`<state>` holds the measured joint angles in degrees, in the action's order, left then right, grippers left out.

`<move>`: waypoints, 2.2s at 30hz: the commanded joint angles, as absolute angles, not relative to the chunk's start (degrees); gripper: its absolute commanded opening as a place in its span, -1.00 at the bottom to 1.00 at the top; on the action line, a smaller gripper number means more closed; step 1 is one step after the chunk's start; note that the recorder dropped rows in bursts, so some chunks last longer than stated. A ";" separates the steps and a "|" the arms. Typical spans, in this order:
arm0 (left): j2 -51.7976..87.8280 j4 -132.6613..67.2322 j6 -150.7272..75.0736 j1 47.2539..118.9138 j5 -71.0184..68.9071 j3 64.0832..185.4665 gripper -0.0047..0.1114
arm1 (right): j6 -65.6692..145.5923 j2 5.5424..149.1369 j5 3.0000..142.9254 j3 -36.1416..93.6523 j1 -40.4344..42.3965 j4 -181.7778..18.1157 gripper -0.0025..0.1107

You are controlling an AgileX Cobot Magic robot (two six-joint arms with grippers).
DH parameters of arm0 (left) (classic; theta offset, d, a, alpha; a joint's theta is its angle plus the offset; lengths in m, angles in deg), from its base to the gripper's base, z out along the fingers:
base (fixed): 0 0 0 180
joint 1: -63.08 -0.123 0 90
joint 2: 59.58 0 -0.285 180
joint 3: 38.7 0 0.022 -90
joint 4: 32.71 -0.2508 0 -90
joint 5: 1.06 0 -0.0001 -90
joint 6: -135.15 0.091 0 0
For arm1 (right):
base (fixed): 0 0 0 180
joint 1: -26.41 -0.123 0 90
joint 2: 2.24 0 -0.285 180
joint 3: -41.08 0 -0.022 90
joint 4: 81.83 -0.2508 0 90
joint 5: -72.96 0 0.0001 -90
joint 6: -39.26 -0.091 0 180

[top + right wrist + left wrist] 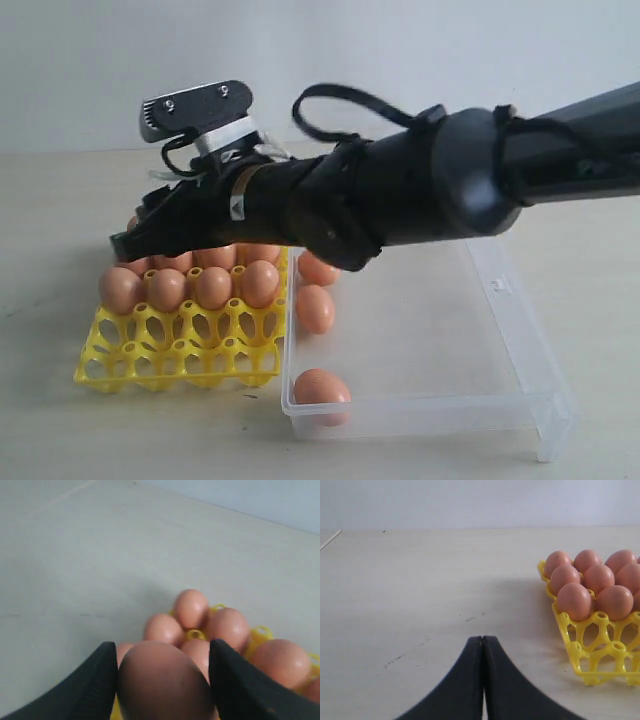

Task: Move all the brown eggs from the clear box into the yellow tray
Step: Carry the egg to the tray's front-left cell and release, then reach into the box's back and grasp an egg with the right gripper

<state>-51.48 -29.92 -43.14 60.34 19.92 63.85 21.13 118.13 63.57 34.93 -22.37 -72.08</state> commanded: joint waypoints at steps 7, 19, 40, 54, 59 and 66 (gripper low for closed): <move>-51.80 -29.60 -43.26 60.84 19.21 64.08 -0.92 | -19.15 130.42 40.25 38.97 -23.57 -45.06 -0.96; -51.80 -29.60 -43.26 60.84 19.21 64.08 -0.92 | -25.26 136.35 39.87 43.74 -23.57 -39.88 -0.95; -51.80 -29.60 -43.26 60.84 19.21 64.08 -0.92 | -24.81 135.73 40.22 43.74 -23.46 -42.90 0.00; -51.80 -29.60 -43.26 60.84 19.21 64.08 -0.92 | 13.44 113.45 93.86 43.63 -22.17 -55.90 0.00; -51.80 -29.60 -43.26 60.84 19.21 64.08 -0.92 | 22.89 112.46 108.78 43.63 -17.38 -66.49 0.00; -51.80 -29.60 -43.26 60.84 19.21 64.08 -0.92 | 22.62 115.06 108.01 43.63 -10.41 -66.43 0.00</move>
